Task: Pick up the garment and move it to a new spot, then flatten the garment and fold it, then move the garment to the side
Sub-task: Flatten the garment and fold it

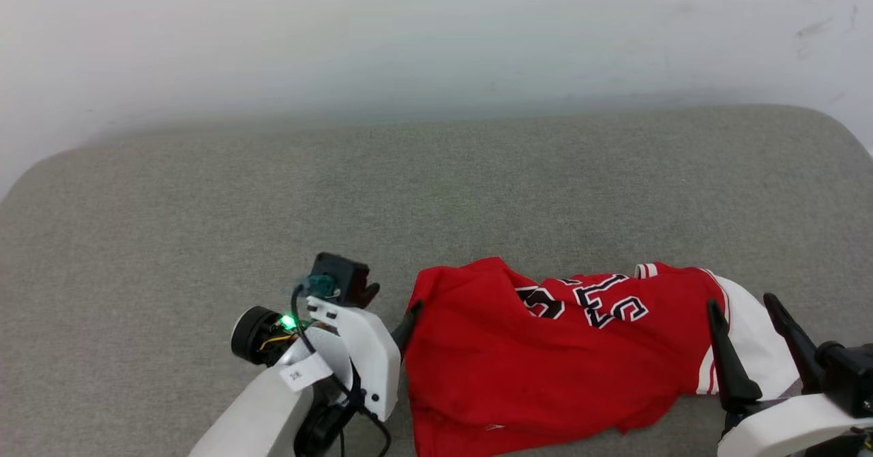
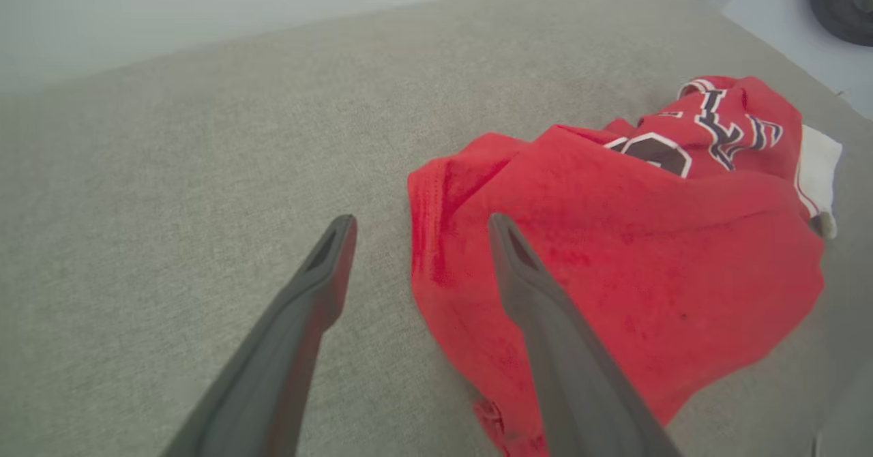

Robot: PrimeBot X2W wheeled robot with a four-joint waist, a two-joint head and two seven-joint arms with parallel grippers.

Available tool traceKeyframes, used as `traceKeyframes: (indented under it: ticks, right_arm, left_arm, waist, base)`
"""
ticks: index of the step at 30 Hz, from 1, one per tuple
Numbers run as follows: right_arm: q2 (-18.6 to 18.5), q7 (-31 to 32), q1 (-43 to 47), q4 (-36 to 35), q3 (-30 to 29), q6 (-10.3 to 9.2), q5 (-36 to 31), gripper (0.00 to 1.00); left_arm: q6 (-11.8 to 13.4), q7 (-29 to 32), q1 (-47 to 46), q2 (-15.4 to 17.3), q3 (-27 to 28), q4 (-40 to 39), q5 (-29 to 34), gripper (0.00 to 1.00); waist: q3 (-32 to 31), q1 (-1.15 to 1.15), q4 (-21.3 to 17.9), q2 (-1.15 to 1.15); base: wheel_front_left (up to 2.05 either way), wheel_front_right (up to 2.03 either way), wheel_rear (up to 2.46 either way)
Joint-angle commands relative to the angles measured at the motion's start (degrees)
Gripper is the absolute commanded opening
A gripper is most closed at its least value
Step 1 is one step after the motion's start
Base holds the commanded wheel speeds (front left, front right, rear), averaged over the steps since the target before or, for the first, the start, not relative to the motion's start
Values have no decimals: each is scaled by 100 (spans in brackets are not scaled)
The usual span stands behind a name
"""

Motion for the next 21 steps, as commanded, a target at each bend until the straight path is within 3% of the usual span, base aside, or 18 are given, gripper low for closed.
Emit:
traceKeyframes:
  ticks: [1,7,17,18,19,20,21]
  right_arm:
    - [7,22,-69,-52,-4,-4,-39,100]
    - [8,74,-220,-86,1,-3,0,100]
    - [9,-23,-394,91,-62,-4,149,100]
    - [9,-35,-401,117,-68,-3,165,100]
    - [9,-50,-406,142,-68,-3,172,100]
    - [9,-61,-415,166,-74,-3,184,100]
    - [9,-57,-437,186,-79,-3,187,100]
  left_arm:
    - [-98,214,-184,-27,-67,128,-55,100]
    - [-449,1141,-789,-104,-309,749,-284,100]
    - [-698,2433,-1002,-148,-722,1739,-713,100]
    - [-714,2516,-977,-172,-771,1790,-773,64]
    - [-742,2587,-960,-186,-846,1822,-805,21]
    - [-759,2591,-957,-189,-906,1823,-816,0]
    - [-776,2579,-963,-185,-958,1822,-826,0]
  waist:
    - [164,0,-133,0]
    - [544,0,-371,0]
    - [927,0,-649,0]
    - [941,0,-654,0]
    - [948,0,-660,0]
    - [953,0,-662,0]
    - [955,0,-660,0]
  base:
    - [0,0,0]
    - [0,0,0]
    - [0,0,0]
    - [0,0,0]
    - [0,0,0]
    - [0,0,0]
    - [0,0,0]
